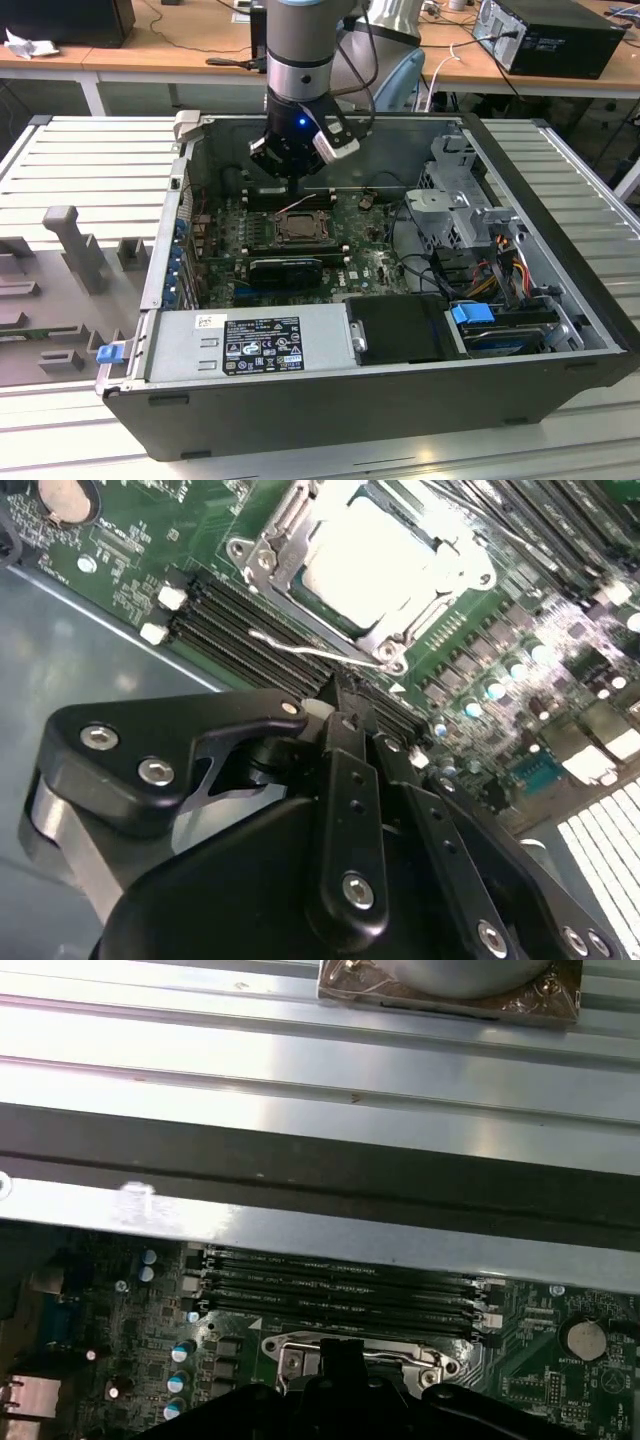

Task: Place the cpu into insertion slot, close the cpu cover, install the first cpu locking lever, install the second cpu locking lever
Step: 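Install the first cpu locking lever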

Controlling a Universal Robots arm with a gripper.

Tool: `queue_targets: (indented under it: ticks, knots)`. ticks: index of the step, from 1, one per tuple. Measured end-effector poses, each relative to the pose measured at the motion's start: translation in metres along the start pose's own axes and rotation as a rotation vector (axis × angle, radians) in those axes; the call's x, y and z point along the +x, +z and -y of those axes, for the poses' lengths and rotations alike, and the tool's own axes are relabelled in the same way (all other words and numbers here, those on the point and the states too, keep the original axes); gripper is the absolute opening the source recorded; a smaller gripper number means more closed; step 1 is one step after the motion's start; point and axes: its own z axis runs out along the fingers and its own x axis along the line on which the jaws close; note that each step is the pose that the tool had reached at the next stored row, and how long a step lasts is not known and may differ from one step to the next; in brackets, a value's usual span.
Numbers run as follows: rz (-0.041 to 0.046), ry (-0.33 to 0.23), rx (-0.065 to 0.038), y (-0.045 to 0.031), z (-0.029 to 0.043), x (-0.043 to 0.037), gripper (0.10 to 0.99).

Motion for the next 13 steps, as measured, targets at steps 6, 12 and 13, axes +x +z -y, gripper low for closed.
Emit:
queue_targets:
  ticks: [6, 12, 13]
  knots:
    - [-0.0004, 0.0, 0.0, 0.0053, -0.0017, -0.0091, 0.106]
    - [-0.0004, 0.0, 0.0, 0.0127, -0.0028, -0.0144, 0.106]
    - [-0.0004, 0.0, 0.0, 0.0137, -0.0026, -0.0153, 0.106]
